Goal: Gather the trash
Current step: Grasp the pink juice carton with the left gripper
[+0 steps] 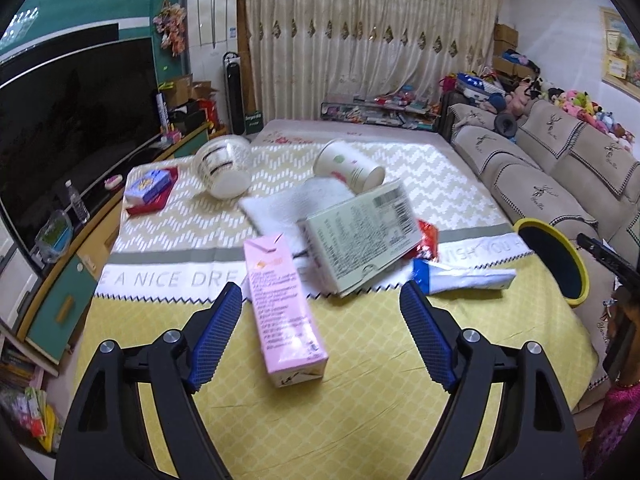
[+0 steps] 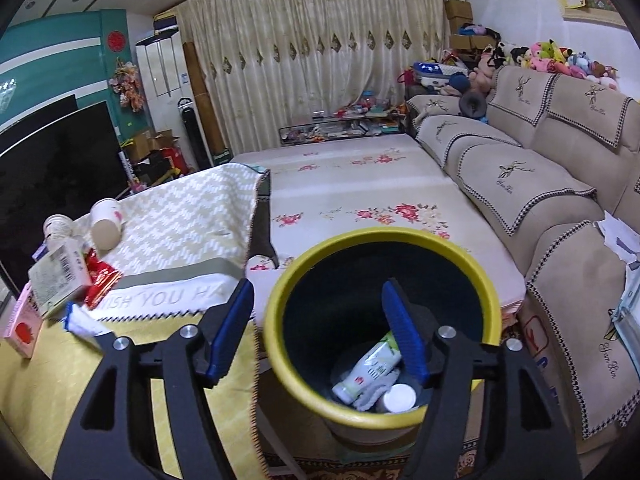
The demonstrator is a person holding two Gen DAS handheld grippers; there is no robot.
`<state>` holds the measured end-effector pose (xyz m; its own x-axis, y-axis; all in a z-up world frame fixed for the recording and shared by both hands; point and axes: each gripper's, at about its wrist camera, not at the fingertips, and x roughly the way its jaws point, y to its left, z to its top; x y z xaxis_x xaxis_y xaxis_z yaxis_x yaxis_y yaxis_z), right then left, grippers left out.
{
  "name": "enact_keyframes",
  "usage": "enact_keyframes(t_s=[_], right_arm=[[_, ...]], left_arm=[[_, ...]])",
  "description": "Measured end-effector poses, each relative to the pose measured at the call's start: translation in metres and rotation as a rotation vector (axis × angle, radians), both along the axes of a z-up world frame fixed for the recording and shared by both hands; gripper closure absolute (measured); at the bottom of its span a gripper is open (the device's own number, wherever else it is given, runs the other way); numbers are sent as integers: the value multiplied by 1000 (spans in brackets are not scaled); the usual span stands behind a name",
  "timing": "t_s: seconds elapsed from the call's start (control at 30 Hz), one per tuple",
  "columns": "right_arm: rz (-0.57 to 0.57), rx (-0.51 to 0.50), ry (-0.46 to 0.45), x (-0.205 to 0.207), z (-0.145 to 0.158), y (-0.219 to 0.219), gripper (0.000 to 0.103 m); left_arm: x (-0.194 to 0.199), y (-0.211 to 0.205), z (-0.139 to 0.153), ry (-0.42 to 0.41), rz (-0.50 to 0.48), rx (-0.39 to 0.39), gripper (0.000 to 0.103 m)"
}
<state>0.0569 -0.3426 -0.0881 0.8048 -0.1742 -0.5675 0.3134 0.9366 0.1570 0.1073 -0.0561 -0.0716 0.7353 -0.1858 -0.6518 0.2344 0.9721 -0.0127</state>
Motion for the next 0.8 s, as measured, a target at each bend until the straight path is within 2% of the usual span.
enact_keyframes(t_s=[0.23, 0.4, 0.6, 0.8], right_arm=[[42, 16, -21, 1, 3, 13, 38], [47, 29, -28, 0, 2, 11, 36], [51, 45, -29, 0, 0, 9, 36], [56, 53, -24, 1, -3, 9, 36]], left_arm=[[12, 5, -26, 68, 47, 13, 23], [15, 4, -42, 127, 53, 28, 29], [22, 5, -57, 178, 74, 18, 45], [25, 7, -63, 173, 94, 12, 58]])
